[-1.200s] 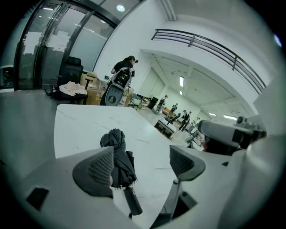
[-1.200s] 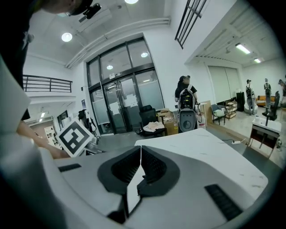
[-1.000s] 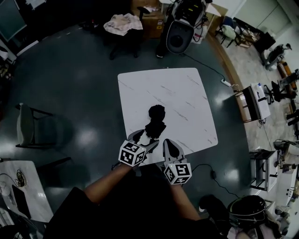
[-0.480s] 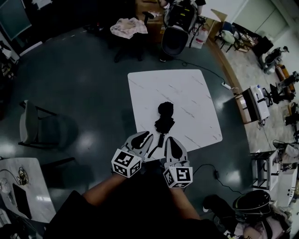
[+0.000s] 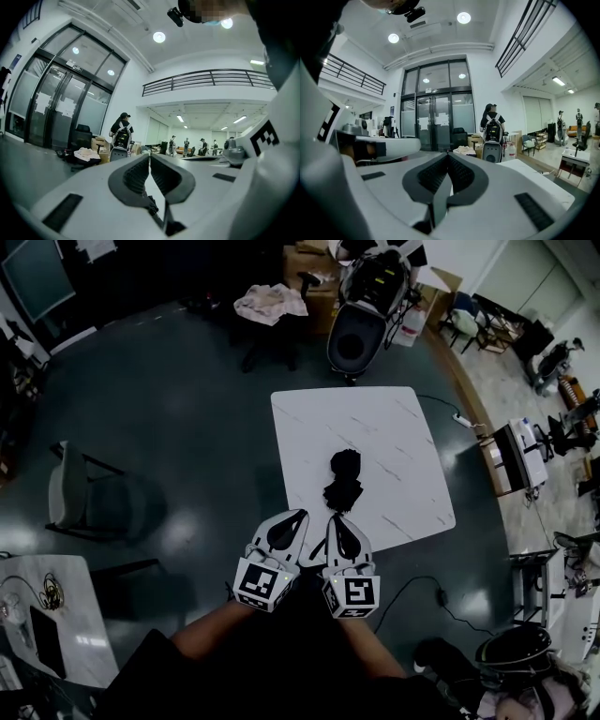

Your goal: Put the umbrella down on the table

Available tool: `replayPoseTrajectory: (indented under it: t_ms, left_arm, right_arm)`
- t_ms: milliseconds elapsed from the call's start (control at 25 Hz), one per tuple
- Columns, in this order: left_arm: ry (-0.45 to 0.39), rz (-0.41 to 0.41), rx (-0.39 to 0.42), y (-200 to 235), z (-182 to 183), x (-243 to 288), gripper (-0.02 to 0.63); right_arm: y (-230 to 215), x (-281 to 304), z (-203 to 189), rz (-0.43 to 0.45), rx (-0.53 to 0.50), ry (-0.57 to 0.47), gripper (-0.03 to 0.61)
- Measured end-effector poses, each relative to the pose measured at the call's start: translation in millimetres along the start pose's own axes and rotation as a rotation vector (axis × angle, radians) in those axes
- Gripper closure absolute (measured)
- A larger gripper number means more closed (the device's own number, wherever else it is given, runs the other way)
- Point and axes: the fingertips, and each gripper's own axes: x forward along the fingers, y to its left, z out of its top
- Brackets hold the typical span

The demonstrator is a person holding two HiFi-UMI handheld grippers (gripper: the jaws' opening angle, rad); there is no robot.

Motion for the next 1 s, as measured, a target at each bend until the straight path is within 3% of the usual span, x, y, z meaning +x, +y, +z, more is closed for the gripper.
replayPoseTrajectory:
  t_ms: [320,1000]
  left_arm:
    - [-0.003,-0.01,0.002,5,-3,-6,0.588]
    - [-0.003,-0.021,-0.01,12,0,10,0.588]
  right_arm:
    - [24,10,1,0.031,-0.047,0.002,0.561]
    - [18,24,5,0.033,-0.059,0.004,0.561]
